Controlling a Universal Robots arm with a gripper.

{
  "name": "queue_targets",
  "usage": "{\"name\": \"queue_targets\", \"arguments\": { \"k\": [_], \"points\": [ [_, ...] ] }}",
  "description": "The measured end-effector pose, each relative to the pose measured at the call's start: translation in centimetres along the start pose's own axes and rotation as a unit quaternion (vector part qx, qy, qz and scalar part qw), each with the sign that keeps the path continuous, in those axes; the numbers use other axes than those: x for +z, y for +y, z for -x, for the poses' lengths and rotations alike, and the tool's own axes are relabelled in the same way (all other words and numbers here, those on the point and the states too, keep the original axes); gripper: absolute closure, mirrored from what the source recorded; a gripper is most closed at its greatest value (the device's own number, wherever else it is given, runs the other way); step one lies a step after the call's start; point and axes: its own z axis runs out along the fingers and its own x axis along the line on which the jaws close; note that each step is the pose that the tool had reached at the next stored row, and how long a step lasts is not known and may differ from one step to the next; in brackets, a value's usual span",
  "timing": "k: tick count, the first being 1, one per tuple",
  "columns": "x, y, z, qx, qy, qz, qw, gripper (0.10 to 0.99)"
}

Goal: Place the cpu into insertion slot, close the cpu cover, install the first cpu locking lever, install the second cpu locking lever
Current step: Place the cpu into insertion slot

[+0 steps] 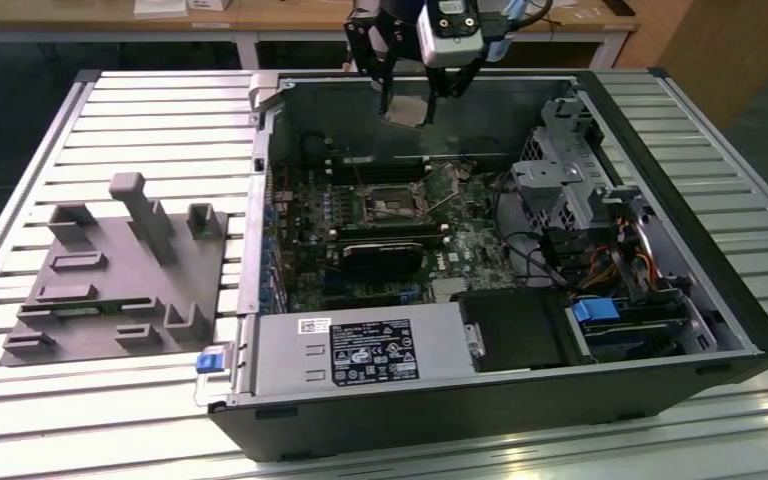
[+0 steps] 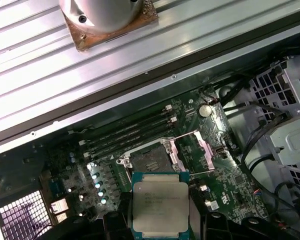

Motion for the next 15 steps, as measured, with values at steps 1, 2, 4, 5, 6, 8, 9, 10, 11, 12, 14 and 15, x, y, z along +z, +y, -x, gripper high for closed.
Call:
{"name": "queue_targets", "arguments": {
  "k": [1,2,4,5,6,8,9,10,11,12,14,15],
  "points": [
    [0.01,0.0,0.0,0.002,-0.0002,0.0001,1.0,0.549],
    [0.03,0.0,0.0,0.005,-0.0004,0.0001,1.0,0.549],
    [0.05,-0.01,0.0,0.01,-0.0009,0.0002,1.0,0.549],
    [0.07,-0.01,0.0,0.012,-0.0011,0.0002,0.9999,0.549],
    [0.08,-0.01,0.0,0.015,-0.0013,0.0002,0.9999,0.549],
    [0.11,-0.01,0.0,0.02,-0.0018,0.0004,0.9998,0.549],
    [0.13,-0.01,0.0,0.022,-0.002,0.0004,0.9998,0.549],
    [0.14,-0.01,0.0,0.025,-0.0022,0.0005,0.9997,0.549],
    [0.16,-0.02,0.0,0.027,-0.0025,0.0005,0.9996,0.549],
    [0.17,-0.02,0.0,0.03,-0.0027,0.0005,0.9995,0.549],
    [0.2,-0.02,0.01,0.035,-0.0032,0.0007,0.9994,0.549],
    [0.21,-0.02,0.0,0.038,-0.0034,0.0007,0.9993,0.549]
  ]
}}
